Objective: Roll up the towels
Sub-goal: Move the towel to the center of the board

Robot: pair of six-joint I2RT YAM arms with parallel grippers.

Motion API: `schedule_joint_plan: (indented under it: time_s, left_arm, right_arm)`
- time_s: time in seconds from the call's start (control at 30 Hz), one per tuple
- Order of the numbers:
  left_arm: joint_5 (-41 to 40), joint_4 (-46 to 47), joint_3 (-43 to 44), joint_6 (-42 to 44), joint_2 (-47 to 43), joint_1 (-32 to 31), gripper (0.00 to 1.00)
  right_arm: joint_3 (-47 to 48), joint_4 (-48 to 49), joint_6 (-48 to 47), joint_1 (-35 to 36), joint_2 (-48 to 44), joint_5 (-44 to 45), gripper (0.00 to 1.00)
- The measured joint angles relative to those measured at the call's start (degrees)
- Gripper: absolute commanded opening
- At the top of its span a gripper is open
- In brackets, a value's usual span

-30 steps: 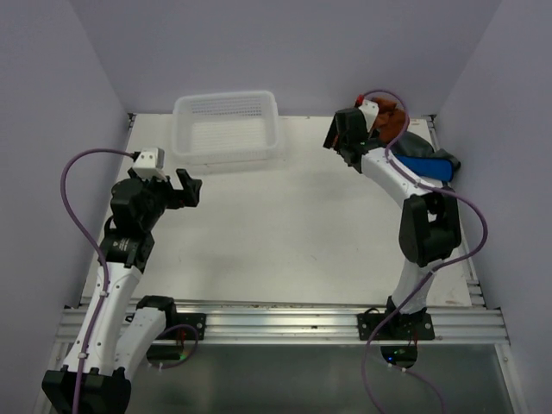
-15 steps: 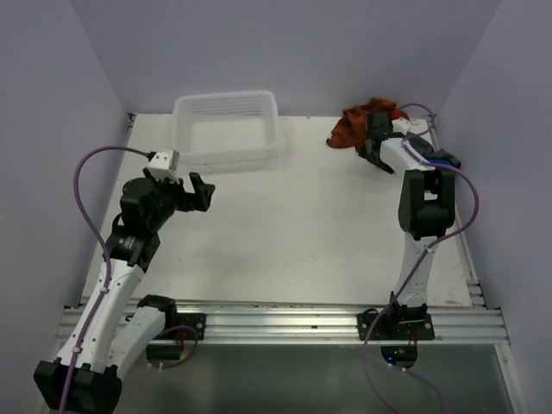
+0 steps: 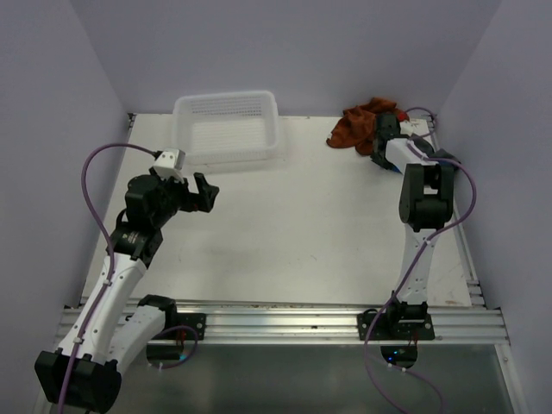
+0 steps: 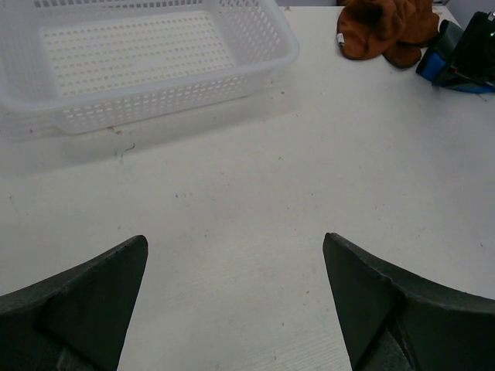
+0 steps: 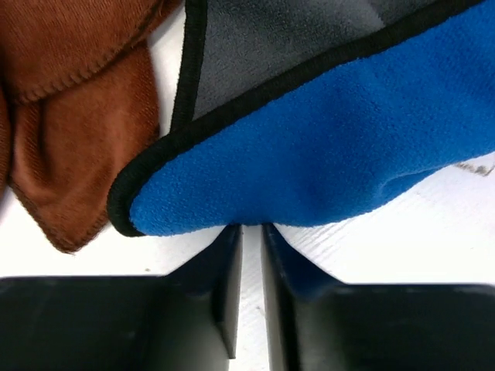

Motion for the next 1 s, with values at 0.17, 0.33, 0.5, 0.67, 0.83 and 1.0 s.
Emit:
schedule_joint_plan:
  time_s: [0.17,0.33,0.5,0.67,0.83,1.0]
  left_arm:
    - [0.15,0.0,0.0,0.0,0.04,0.0,1.0]
    - [0.17,0.0,0.0,0.0,-0.07,0.0,1.0]
    - [0.15,-0.02,0.0,0.0,-0.37,0.0,1.0]
    - [0.13,-0.02,0.0,0.0,-0.42,0.0,1.0]
    - [0.13,-0.04,0.0,0.0,-0.39,0.0,1.0]
    - [0.17,-0.04,0.0,0.0,0.17,0.0,1.0]
  right_arm:
    - [-0.46,1.2,-0.87,0.0,-0.04,-1.05,0.0]
    - [-5.68,3.1,-1.05,0.0,-2.97,-2.64,0.0]
    - [-13.73,4.24,-1.46,0.0,-10.82,-3.89,0.0]
    - [-13.9,5.46,-1.46,-0.02,-13.97,-3.93,0.46]
    - [-11.58,5.11,-2.84,-0.07,-12.57,-3.98,0.6]
    - [-1.62,4.79,-4.26,-1.42,-6.16,-4.81,0.6]
